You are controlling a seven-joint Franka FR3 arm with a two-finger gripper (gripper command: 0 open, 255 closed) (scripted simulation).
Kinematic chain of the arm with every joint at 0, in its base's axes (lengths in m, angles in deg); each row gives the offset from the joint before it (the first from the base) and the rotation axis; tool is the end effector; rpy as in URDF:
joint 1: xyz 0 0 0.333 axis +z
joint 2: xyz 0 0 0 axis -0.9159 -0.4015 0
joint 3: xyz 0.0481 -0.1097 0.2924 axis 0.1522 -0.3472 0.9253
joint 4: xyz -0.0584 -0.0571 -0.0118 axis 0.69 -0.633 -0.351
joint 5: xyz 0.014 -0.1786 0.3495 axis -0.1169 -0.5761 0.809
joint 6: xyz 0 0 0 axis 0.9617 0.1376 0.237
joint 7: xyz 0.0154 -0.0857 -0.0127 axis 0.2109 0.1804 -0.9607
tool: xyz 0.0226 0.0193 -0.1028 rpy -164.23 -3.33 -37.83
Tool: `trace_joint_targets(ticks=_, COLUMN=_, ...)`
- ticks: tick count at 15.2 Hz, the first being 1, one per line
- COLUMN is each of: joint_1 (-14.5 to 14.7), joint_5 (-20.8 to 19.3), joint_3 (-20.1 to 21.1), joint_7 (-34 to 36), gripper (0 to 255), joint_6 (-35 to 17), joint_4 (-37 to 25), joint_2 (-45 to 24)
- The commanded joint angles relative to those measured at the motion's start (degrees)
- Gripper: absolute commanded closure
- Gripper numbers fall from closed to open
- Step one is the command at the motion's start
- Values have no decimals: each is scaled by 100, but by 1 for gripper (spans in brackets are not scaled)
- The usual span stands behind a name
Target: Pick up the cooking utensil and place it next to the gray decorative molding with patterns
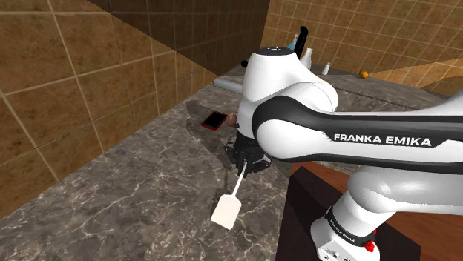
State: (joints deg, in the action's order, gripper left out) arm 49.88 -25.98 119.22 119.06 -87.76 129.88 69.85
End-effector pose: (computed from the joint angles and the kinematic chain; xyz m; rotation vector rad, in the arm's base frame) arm 0.2885 0.2249 0.3965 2.5932 -1.7073 0.0870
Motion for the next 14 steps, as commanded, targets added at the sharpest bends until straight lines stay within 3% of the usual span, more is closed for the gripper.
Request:
trace_joint_targets(ticks=1, joint_1=22, joint_5=-72, joint_3=-124, joint_7=3, gripper=255, joint_6=180, joint_4=-84, joint_2=80)
trace_joint_targets(ticks=10, joint_1=9, joint_5=-384, joint_3=-562, joint_7=28, gripper=255, joint_6=884, joint_4=-581, joint_2=258)
trace_joint_targets(ticks=14, joint_1=-576, joint_5=-700, joint_3=-597, joint_7=-364, gripper=255, joint_6=522, joint_4=-801, joint_2=-332)
